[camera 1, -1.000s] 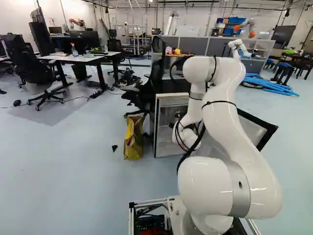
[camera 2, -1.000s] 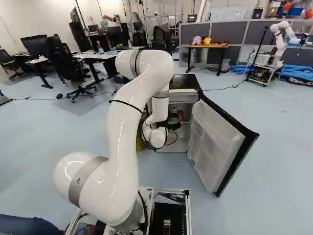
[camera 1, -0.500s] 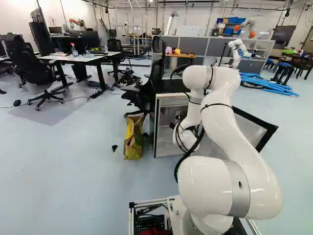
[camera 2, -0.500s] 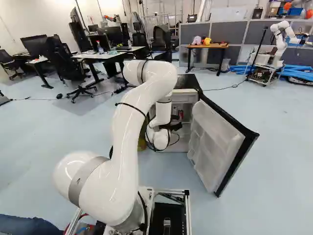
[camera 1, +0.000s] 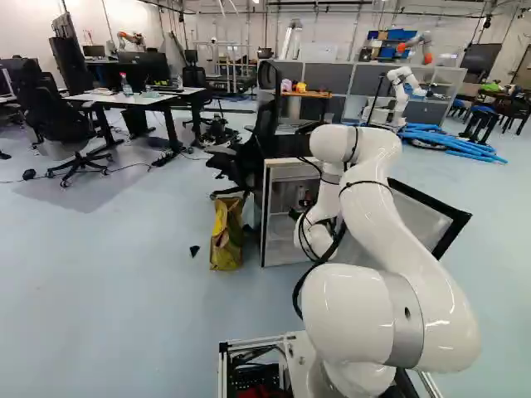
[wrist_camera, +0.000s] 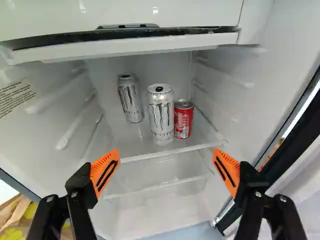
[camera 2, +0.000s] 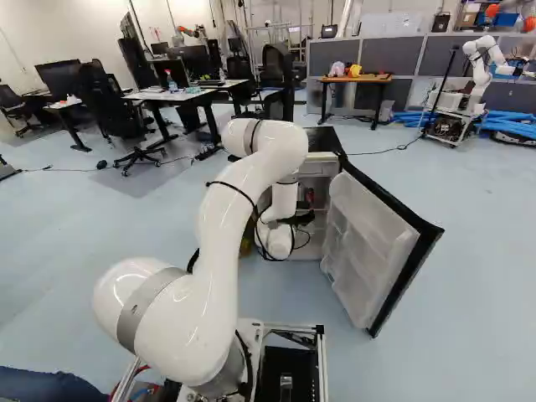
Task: Grab a drink from the fridge
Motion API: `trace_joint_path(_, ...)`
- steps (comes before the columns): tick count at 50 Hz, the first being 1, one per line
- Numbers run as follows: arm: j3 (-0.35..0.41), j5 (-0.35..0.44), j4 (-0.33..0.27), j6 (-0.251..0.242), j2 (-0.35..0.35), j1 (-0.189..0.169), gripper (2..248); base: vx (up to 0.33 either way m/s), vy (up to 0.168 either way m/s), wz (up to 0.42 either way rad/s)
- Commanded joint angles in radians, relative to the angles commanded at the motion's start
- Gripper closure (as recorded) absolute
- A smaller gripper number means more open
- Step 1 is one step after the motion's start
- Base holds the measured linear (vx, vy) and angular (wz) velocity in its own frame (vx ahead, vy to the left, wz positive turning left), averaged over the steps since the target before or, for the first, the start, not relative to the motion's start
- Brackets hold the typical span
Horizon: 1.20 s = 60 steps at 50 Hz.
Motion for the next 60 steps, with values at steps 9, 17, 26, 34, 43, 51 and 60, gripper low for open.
trace_joint_path(9,-0.042,0.006,0.000,0.000,-0.039,-0.002,3,0.000,0.000,0.000)
trace_joint_path(17,-0.072,0.006,0.000,0.000,-0.064,-0.004,3,0.000,0.000,0.000)
trace_joint_path(26,-0.087,0.006,0.000,0.000,-0.072,-0.005,3,0.000,0.000,0.000)
trace_joint_path(34,-0.087,0.006,0.000,0.000,-0.072,-0.005,3,0.000,0.000,0.000)
trace_joint_path(43,-0.087,0.006,0.000,0.000,-0.072,-0.005,12,0.000,0.000,0.000)
trace_joint_path(51,-0.087,0.006,0.000,0.000,-0.072,-0.005,38,0.000,0.000,0.000)
trace_joint_path(60,-0.087,0.006,0.000,0.000,-0.072,-0.005,50,0.000,0.000,0.000)
